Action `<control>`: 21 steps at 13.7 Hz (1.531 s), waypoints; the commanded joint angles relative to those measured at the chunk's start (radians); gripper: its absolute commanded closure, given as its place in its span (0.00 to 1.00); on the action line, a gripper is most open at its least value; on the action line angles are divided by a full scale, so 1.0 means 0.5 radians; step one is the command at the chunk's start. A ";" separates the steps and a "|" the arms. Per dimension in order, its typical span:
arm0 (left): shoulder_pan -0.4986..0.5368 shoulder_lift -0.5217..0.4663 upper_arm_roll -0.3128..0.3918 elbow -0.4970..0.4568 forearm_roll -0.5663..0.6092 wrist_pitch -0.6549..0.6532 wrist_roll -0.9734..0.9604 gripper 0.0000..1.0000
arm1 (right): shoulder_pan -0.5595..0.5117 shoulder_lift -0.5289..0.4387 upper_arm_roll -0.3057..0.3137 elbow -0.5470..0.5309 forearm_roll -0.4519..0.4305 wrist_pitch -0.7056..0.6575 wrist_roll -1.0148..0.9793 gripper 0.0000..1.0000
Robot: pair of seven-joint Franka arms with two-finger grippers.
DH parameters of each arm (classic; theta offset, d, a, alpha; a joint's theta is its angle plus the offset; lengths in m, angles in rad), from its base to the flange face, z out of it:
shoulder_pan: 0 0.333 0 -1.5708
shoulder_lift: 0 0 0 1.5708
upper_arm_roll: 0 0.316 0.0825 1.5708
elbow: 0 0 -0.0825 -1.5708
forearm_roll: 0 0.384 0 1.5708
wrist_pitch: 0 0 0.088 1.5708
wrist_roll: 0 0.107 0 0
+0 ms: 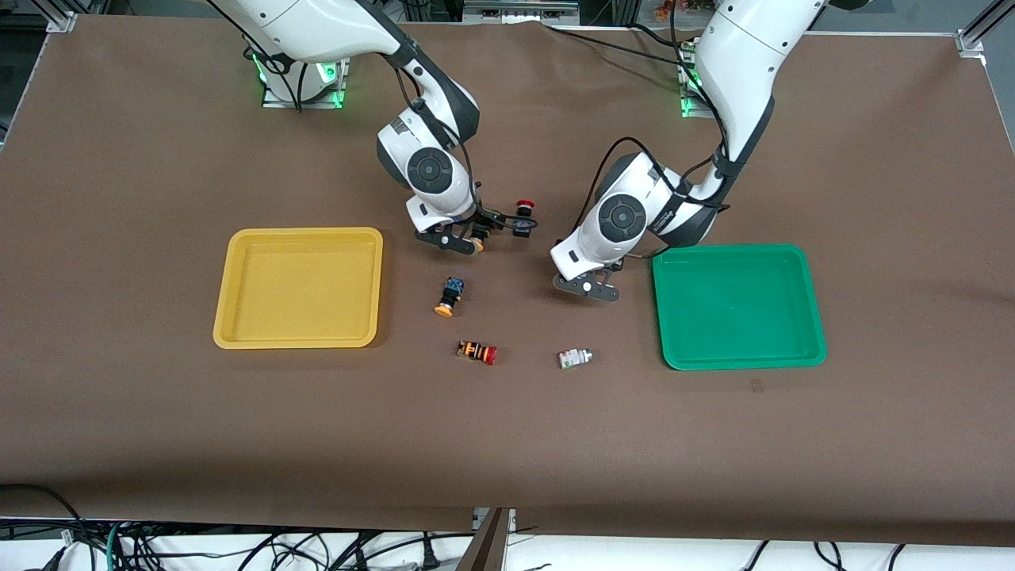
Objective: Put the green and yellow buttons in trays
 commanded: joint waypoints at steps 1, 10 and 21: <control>0.042 -0.137 0.033 0.028 0.045 -0.139 0.014 1.00 | 0.001 -0.002 0.024 -0.031 0.009 0.052 0.013 0.52; 0.499 -0.006 0.137 0.302 0.582 -0.521 0.429 0.89 | -0.176 -0.247 -0.398 0.110 -0.018 -0.438 -0.859 0.95; 0.288 0.289 0.012 1.074 0.306 -0.431 0.905 0.00 | -0.198 -0.241 -1.148 -0.062 0.006 -0.550 -1.705 0.00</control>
